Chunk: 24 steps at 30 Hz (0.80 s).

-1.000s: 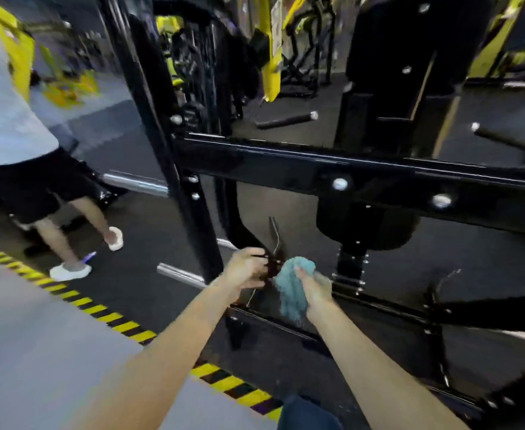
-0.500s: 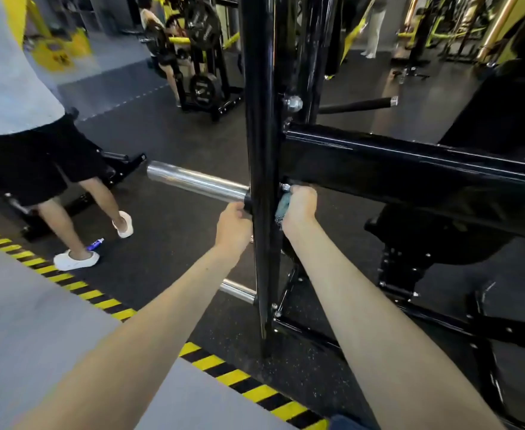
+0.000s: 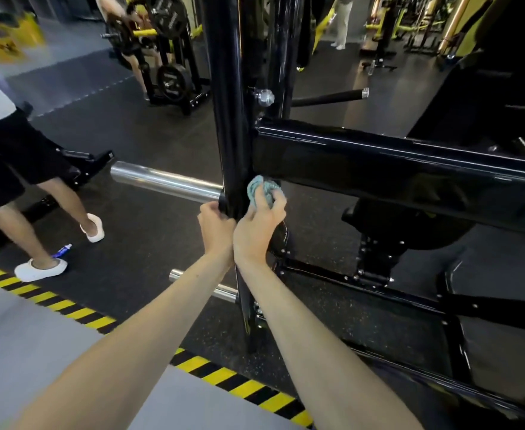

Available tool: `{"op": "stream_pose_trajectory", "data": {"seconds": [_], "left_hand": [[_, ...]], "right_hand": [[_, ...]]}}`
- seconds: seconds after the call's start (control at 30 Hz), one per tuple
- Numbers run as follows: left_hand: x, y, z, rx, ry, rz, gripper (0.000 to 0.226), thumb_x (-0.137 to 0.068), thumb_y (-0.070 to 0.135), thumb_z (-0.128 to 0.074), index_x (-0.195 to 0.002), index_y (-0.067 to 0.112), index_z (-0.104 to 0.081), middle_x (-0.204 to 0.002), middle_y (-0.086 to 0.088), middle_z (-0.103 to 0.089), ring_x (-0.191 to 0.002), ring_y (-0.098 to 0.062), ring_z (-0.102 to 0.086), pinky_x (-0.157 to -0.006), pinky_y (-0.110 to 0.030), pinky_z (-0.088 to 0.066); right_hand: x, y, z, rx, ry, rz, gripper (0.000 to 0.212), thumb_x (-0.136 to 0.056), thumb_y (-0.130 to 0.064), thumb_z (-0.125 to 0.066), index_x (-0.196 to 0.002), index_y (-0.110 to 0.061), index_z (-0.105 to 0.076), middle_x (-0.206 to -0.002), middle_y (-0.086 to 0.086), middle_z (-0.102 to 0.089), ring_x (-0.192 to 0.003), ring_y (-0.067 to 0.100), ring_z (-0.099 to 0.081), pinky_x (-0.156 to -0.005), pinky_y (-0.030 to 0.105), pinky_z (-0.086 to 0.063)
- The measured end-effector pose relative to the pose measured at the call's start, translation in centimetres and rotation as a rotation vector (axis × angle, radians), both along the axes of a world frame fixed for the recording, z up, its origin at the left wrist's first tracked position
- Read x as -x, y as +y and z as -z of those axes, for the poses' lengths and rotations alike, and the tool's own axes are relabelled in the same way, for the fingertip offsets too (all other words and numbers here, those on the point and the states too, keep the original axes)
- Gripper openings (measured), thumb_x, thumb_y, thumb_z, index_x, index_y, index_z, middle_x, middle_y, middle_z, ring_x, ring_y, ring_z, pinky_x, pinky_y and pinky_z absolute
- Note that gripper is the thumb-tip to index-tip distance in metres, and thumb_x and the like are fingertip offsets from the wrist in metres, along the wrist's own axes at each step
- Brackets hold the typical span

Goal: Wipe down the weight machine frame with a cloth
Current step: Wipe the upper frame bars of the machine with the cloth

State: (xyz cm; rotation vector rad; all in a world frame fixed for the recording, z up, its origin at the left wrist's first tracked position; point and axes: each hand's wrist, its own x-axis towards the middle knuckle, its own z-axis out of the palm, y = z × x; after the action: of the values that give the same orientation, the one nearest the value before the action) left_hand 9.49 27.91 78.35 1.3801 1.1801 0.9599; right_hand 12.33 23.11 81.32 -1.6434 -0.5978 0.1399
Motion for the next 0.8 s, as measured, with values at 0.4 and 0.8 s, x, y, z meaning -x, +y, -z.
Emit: {"op": "stream_pose_trajectory", "data": {"seconds": [0.4, 0.8], "left_hand": [[0.9, -9.1, 12.2, 0.089, 0.322, 0.392, 0.042, -0.085, -0.006, -0.059, -0.126, 0.003, -0.052, -0.109, -0.004, -0.052, -0.106, -0.019, -0.052, -0.090, -0.025, -0.039], [0.9, -13.5, 41.9, 0.343, 0.297, 0.265, 0.043, -0.084, -0.008, -0.060, -0.123, 0.006, -0.048, -0.105, -0.004, -0.060, -0.097, -0.019, -0.059, -0.073, -0.010, -0.045]], "right_hand": [[-6.7, -13.2, 16.9, 0.690, 0.296, -0.474, 0.026, -0.094, -0.004, -0.055, -0.117, -0.004, -0.067, -0.109, 0.011, -0.068, -0.105, 0.021, -0.063, -0.080, 0.029, -0.047], [-6.4, -12.1, 43.3, 0.731, 0.517, -0.229, 0.023, -0.083, -0.015, -0.069, -0.105, -0.010, -0.071, -0.099, 0.007, -0.068, -0.087, 0.016, -0.061, -0.069, 0.023, -0.045]]}}
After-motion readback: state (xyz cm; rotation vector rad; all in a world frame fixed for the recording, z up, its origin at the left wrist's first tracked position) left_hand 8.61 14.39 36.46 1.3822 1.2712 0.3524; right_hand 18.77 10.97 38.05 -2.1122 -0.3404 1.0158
